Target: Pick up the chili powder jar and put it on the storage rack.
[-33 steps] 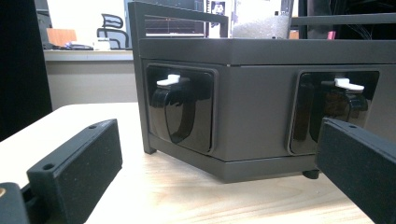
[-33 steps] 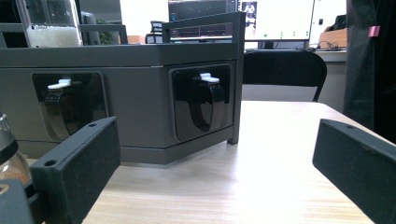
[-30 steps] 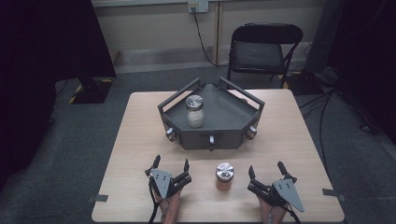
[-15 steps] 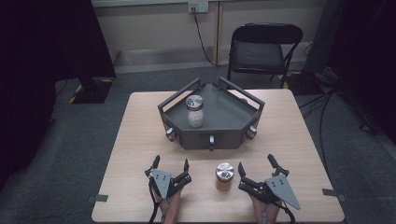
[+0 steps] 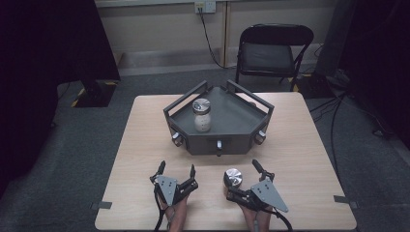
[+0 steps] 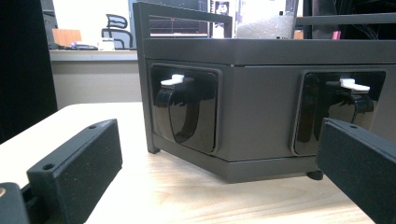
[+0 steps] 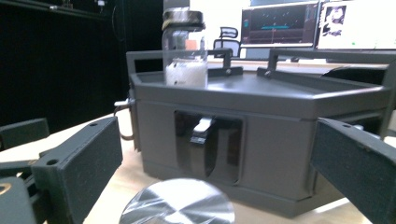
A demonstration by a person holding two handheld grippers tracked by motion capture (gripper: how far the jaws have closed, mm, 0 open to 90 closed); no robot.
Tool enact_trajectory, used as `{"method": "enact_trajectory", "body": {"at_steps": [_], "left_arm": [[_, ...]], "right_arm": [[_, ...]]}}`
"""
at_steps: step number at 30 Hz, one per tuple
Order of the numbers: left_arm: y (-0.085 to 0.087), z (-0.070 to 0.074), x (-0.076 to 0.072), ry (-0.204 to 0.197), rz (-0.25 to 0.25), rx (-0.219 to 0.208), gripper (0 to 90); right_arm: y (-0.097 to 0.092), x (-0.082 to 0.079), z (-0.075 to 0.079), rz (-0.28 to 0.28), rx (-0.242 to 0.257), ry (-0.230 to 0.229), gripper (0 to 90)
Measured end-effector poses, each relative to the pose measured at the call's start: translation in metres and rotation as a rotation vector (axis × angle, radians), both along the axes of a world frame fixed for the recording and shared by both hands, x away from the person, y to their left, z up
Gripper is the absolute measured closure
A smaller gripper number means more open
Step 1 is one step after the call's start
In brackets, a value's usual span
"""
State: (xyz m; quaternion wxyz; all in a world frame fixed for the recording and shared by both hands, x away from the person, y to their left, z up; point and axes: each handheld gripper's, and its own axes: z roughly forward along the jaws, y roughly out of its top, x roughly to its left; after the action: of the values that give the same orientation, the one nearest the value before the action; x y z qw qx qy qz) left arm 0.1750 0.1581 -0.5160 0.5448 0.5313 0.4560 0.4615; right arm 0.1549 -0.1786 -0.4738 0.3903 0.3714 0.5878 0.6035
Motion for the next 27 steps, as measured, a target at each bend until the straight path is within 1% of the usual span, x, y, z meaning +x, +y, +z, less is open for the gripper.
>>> {"method": "enact_trajectory", "body": {"at_steps": [5, 6, 7, 9, 11, 15, 19, 22, 25, 27], "left_arm": [[0.000, 0.000, 0.000, 0.000, 0.000, 0.000, 0.3], [0.000, 0.000, 0.000, 0.000, 0.000, 0.000, 0.3], [0.000, 0.000, 0.000, 0.000, 0.000, 0.000, 0.3], [0.000, 0.000, 0.000, 0.000, 0.000, 0.000, 0.3], [0.000, 0.000, 0.000, 0.000, 0.001, -0.001, 0.3], [0.000, 0.000, 0.000, 0.000, 0.001, 0.000, 0.3], [0.000, 0.000, 0.000, 0.000, 0.001, -0.001, 0.3], [0.000, 0.000, 0.000, 0.000, 0.001, -0.001, 0.3], [0.000, 0.000, 0.000, 0.000, 0.001, -0.001, 0.3], [0.000, 0.000, 0.000, 0.000, 0.001, -0.001, 0.3]], "right_arm": [[0.004, 0.000, -0.006, 0.005, 0.002, 0.018, 4.0], [0.005, 0.001, -0.008, 0.017, 0.000, 0.042, 4.0], [0.005, 0.001, -0.008, 0.017, 0.000, 0.042, 6.6], [0.005, 0.001, -0.010, 0.025, -0.006, 0.052, 8.5], [0.006, 0.001, -0.010, 0.024, -0.013, 0.069, 9.6], [0.005, 0.000, -0.013, 0.040, -0.019, 0.102, 15.9], [0.003, -0.001, -0.015, 0.040, -0.018, 0.117, 22.8], [0.003, -0.004, -0.018, 0.037, -0.008, 0.110, 26.4], [0.005, -0.002, -0.016, 0.044, -0.023, 0.128, 29.9], [0.006, -0.003, -0.015, 0.035, -0.026, 0.128, 32.8]]}}
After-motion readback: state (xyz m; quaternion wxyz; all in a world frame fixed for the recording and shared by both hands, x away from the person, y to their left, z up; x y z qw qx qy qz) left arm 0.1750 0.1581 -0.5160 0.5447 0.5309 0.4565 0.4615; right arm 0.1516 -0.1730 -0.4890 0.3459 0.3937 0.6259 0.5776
